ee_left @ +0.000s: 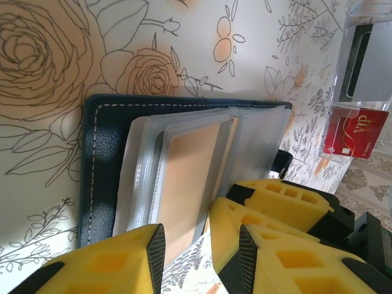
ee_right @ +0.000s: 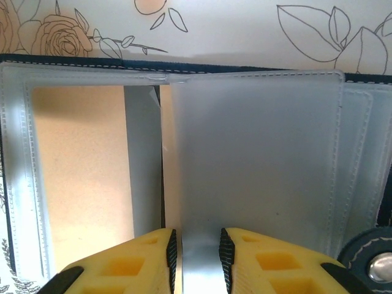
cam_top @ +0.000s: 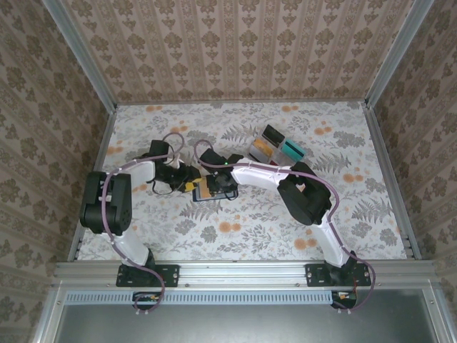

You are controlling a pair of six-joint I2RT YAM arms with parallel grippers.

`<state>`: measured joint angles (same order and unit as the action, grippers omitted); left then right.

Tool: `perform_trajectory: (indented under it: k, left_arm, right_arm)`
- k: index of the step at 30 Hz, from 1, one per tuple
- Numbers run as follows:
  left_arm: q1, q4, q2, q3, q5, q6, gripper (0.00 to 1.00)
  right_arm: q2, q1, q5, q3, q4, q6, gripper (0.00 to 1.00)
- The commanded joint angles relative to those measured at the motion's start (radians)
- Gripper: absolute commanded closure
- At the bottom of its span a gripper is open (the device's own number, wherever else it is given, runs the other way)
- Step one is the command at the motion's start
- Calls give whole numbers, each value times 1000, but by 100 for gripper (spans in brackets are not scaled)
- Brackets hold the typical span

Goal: Take the credit cards out of the card holder

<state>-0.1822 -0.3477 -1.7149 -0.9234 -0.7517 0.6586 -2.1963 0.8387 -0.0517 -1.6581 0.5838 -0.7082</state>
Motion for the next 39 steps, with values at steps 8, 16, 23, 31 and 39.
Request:
perform_trajectory:
  k: [8, 16, 23, 31, 39]
  left_arm:
    - [-17, -6, -41, -38, -15, -45, 63]
    - [-17, -38, -77, -32, 33, -81, 68]
    - [-17, -39, -66, -42, 33, -81, 71]
    - [-24, -42, 1, -50, 37, -63, 73]
    - [-41, -38, -39, -74, 33, -60, 79]
  right_arm:
    - [-20, -33, 62, 67, 23, -32, 67]
    - [148, -71, 139, 114, -64, -12, 60]
    - [213, -86, 356, 161, -205, 14, 58]
    - [153, -117, 424, 188, -268, 2, 68]
    - [91, -168, 444, 174, -239, 30, 76]
